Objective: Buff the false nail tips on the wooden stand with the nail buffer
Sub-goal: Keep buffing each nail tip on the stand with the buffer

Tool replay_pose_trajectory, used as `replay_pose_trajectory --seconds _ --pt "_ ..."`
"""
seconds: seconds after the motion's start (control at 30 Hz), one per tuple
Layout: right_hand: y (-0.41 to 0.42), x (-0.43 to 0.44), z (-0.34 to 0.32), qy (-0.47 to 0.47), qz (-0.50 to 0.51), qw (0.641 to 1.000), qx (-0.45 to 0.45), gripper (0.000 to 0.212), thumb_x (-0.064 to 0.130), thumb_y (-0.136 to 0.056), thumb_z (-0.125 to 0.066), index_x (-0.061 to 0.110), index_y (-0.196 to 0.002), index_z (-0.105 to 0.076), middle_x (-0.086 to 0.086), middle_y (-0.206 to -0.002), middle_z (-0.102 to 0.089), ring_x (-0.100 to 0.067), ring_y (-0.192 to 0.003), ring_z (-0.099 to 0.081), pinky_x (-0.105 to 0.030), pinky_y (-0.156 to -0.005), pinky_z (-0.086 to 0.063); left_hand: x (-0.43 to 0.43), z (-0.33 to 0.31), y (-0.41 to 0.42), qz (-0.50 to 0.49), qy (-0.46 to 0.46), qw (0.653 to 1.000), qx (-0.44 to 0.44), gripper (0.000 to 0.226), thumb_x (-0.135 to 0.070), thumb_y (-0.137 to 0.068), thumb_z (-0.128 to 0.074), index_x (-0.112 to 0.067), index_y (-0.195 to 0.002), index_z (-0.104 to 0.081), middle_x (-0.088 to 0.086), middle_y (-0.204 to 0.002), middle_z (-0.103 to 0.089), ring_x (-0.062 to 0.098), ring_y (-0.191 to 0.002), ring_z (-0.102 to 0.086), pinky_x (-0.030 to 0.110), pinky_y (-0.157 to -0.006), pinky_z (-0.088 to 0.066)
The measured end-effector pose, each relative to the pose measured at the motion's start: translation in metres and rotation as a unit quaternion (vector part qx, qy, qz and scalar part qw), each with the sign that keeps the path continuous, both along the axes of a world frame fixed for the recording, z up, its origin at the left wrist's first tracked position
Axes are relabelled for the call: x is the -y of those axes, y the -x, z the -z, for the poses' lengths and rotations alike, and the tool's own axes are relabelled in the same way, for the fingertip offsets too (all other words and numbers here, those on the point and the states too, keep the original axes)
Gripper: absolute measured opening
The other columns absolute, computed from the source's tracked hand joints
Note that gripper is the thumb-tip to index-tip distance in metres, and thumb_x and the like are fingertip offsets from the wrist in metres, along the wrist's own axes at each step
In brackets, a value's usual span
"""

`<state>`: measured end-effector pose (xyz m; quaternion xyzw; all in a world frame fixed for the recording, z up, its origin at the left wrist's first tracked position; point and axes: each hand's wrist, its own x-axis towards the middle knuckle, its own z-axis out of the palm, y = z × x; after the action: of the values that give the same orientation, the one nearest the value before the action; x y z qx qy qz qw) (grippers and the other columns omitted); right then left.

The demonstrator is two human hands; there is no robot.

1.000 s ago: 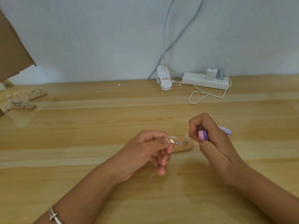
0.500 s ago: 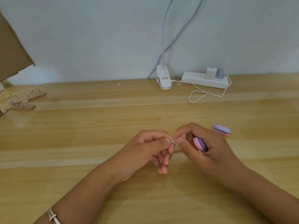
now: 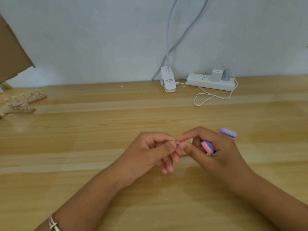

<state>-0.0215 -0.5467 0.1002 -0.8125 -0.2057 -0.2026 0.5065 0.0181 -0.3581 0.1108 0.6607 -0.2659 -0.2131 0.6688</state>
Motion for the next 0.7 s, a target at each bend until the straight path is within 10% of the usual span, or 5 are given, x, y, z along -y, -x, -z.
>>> replay_pose_trajectory --seconds 0.33,0.53,0.7 --pt "-0.0002 0.0014 0.0007 -0.057 -0.025 0.997 -0.043 0.015 0.039 -0.085 -0.068 0.027 -0.091 -0.071 0.017 -0.055 -0.037 -0.003 -0.053 -0.036 -0.032 -0.059 -0.046 0.0000 -0.0001 0.0001 -0.007 0.008 1.000 0.012 0.018 -0.014 -0.090 -0.055 -0.001 -0.087 -0.068 0.009 -0.072 -0.066 0.020 -0.056 -0.059 0.028 -0.052 -0.049" --pt "0.0000 0.0043 0.0013 -0.022 -0.024 0.999 -0.010 0.008 0.032 -0.086 -0.070 0.027 -0.092 -0.072 0.018 -0.055 -0.039 0.000 -0.052 -0.039 -0.007 -0.059 -0.035 -0.0013 -0.0003 0.0007 0.001 0.002 1.000 0.029 0.019 -0.014 -0.093 -0.056 -0.004 -0.084 -0.069 0.008 -0.066 -0.061 0.020 -0.056 -0.060 0.029 -0.053 -0.049" --pt "0.0001 0.0065 0.0015 -0.066 -0.051 0.996 -0.037 0.005 0.023 -0.086 -0.074 0.021 -0.091 -0.075 -0.017 -0.062 -0.063 -0.040 -0.054 -0.053 -0.050 -0.059 -0.050 -0.0005 -0.0015 0.0016 -0.009 0.005 0.999 0.053 0.020 -0.013 -0.090 -0.056 0.002 -0.085 -0.069 0.009 -0.064 -0.060 0.019 -0.054 -0.060 0.029 -0.053 -0.050"
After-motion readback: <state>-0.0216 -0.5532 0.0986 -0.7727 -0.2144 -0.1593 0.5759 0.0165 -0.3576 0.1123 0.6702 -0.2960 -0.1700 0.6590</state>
